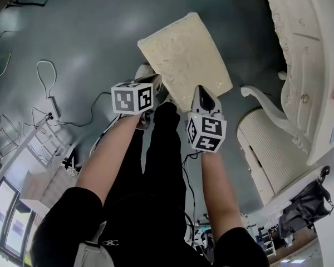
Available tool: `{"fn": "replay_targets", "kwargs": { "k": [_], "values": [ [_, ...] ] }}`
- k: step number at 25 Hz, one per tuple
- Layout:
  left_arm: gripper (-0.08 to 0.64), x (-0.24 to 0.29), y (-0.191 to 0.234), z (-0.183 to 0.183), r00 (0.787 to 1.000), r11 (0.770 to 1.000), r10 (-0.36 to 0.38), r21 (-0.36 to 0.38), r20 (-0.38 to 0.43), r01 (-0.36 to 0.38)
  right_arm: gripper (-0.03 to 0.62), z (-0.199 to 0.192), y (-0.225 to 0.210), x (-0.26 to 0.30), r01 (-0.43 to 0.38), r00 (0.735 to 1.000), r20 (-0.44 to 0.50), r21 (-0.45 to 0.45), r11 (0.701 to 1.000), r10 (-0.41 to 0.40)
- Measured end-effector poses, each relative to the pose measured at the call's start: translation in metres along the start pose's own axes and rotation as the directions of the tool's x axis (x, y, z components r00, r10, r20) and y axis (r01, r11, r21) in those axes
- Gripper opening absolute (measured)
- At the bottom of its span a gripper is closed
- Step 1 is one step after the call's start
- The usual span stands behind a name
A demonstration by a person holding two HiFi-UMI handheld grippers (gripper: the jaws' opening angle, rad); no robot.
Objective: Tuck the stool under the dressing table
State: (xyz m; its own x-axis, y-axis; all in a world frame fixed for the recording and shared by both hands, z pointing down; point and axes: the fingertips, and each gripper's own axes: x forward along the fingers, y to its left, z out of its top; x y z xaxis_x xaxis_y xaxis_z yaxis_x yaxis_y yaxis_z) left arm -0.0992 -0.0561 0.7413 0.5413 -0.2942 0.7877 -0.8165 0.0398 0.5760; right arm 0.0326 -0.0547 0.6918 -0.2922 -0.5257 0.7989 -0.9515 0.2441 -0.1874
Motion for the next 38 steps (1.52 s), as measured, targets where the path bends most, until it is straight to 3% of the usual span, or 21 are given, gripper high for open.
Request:
{"fn": "replay_targets", "kwargs": {
  "k": [3,4,5,6,9,12,17,22,28,38],
  "values": [
    [0.0,0.012,0.022,-0.002,0.998,0.996,-0.029,-0.084,0.049,0.033,0.009,-0.006,0.001,0.005,-0.001,1.0,-0.005,0.006,1.0,0.001],
    [0.062,0.017,0.027,-0.005,0.998,0.994,-0.046,-0.101,0.047,0.05,0.009,-0.008,0.002,0.006,-0.004,1.0,-0.006,0.012,1.0,0.004],
    [0.254,0.023,0.03,-0.009,0.997,0.99,-0.069,-0.122,0.037,0.073,0.009,-0.01,0.003,0.008,-0.008,1.0,-0.008,0.017,1.0,0.008],
    [0.273,0.028,0.032,-0.014,0.995,0.984,-0.093,-0.151,0.025,0.096,0.009,-0.013,0.004,0.009,-0.013,1.0,-0.013,0.02,1.0,0.013],
    [0.275,0.039,0.033,-0.03,0.991,0.961,-0.137,-0.244,-0.01,0.13,0.009,-0.022,0.005,0.017,-0.02,0.999,-0.04,0.013,1.0,0.02],
    [0.273,0.049,0.03,-0.04,0.988,0.951,-0.151,-0.278,-0.034,0.136,0.009,-0.025,0.004,0.026,-0.017,0.998,-0.059,0.019,1.0,0.018],
    [0.273,0.062,0.025,-0.037,0.989,0.947,-0.143,-0.295,-0.027,0.128,0.009,-0.02,0.004,0.027,-0.014,0.998,-0.056,0.031,0.999,0.016],
    [0.267,0.076,0.031,-0.042,0.992,0.962,-0.099,-0.264,-0.082,0.074,0.009,-0.02,-0.001,0.023,-0.011,0.999,-0.046,0.035,0.999,0.013],
    [0.25,0.077,0.032,-0.041,0.996,0.965,-0.057,-0.261,-0.075,0.035,0.009,-0.033,-0.011,0.02,0.016,0.999,-0.045,0.084,0.996,-0.012],
    [0.249,0.109,-0.007,-0.024,0.994,0.96,-0.094,-0.269,-0.054,0.076,0.009,-0.039,-0.04,0.005,0.07,0.997,-0.022,0.143,0.987,-0.067]
  ]
}}
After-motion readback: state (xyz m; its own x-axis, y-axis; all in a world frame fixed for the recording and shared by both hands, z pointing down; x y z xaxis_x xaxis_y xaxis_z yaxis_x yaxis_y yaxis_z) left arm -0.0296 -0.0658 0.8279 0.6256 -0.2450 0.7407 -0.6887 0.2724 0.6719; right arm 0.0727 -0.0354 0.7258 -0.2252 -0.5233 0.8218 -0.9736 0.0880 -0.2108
